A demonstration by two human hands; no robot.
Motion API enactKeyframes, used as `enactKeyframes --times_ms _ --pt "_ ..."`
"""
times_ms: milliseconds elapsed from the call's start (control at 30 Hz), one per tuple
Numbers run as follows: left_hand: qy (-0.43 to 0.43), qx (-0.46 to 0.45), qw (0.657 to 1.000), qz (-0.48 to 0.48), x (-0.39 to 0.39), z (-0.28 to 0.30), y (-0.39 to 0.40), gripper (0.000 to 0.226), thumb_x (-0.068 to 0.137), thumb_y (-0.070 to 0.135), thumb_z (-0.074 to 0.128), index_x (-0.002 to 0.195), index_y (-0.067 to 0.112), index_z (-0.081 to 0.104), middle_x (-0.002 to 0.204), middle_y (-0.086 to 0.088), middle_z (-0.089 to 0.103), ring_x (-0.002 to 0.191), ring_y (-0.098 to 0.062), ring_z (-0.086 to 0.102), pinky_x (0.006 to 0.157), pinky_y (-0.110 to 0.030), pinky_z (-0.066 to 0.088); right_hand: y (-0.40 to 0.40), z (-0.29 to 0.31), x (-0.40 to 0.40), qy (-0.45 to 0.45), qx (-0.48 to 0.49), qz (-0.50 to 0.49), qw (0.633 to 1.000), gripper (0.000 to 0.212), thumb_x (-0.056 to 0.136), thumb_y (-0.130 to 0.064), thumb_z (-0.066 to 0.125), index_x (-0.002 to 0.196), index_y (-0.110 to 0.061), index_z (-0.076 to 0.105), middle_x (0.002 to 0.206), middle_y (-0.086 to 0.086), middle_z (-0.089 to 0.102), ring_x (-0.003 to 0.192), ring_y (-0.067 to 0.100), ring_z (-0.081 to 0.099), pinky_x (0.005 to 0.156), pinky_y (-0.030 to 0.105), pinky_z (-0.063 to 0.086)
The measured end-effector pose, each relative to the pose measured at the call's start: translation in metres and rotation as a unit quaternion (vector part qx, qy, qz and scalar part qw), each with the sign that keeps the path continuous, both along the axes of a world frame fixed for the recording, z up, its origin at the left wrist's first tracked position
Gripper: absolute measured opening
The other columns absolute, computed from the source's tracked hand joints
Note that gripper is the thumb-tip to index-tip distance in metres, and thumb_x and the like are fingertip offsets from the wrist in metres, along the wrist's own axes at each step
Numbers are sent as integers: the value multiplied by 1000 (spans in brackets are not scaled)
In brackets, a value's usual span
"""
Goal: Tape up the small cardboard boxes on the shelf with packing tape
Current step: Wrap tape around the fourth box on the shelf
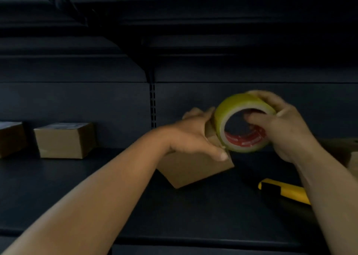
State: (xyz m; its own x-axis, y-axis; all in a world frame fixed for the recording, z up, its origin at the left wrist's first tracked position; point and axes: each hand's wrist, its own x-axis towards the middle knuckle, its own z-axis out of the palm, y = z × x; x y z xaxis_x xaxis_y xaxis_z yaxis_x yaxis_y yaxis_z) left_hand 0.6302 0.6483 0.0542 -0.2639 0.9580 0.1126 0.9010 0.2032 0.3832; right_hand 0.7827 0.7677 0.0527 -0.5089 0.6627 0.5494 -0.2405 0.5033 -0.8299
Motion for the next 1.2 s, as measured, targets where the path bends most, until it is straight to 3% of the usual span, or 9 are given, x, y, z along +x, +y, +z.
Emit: enactKeyframes --times_ms 100,200,300,367,467,600,733,900,1200 --pt "-41 81 996 6 -1 2 -13 120 59 59 77 150 40 2 145 13 12 141 -14 6 118 -44 14 -10 11 -11 74 -43 40 995 52 74 -7 74 116 -31 54 105 -1 63 90 11 65 72 25 51" --pt "-157 183 971 1 -1 -13 -22 89 67 44 82 136 43 25 130 16 22 135 -8 17 115 -31 20 -22 11 -22 81 -113 139 980 63 61 -23 77 120 -20 54 105 1 67 95 13 67 79 28 53" --pt "-246 225 943 -7 -9 -31 -31 79 62 49 84 125 50 36 128 27 33 126 8 31 108 -17 27 -40 4 -39 -5 -91 166 982 35 74 -22 74 108 -22 62 100 0 72 91 12 69 79 26 53" --pt "-264 224 938 -14 -16 -40 -34 86 57 53 83 132 43 43 137 17 45 125 2 43 111 -26 34 -50 1 -53 -21 -75 137 987 20 82 -17 70 99 -24 61 95 0 71 87 11 69 76 25 55" --pt "-292 242 925 -38 -21 -39 -44 68 65 37 76 128 28 55 124 12 63 114 2 57 103 -23 42 -59 3 -68 -41 -42 101 993 13 87 -17 65 95 -24 57 91 3 69 85 14 68 78 29 56" --pt "-267 228 936 -26 -21 -37 -51 51 73 31 76 120 32 55 111 27 65 105 11 57 89 -7 43 -54 7 -66 -19 -87 134 987 12 91 -8 58 96 -19 59 84 4 66 77 15 66 77 32 57" --pt "-253 203 944 50 -30 -40 -51 113 49 61 81 144 30 29 133 10 49 118 -4 50 101 -26 44 -32 7 -50 36 -142 111 983 18 93 -7 53 91 -23 61 88 2 64 68 10 60 69 28 52" --pt "-297 213 929 51 -38 -42 -58 109 53 56 84 144 28 30 121 14 51 109 -1 53 90 -20 46 -5 2 -30 44 -128 23 991 30 93 0 48 88 -26 62 82 -2 67 73 13 65 59 24 55" --pt "-298 199 933 40 -41 -45 -56 114 44 59 75 144 29 28 125 15 49 113 -1 51 95 -21 44 3 -34 -32 -124 1 -16 992 35 88 1 53 80 -32 60 78 -4 64 73 15 61 69 29 50"
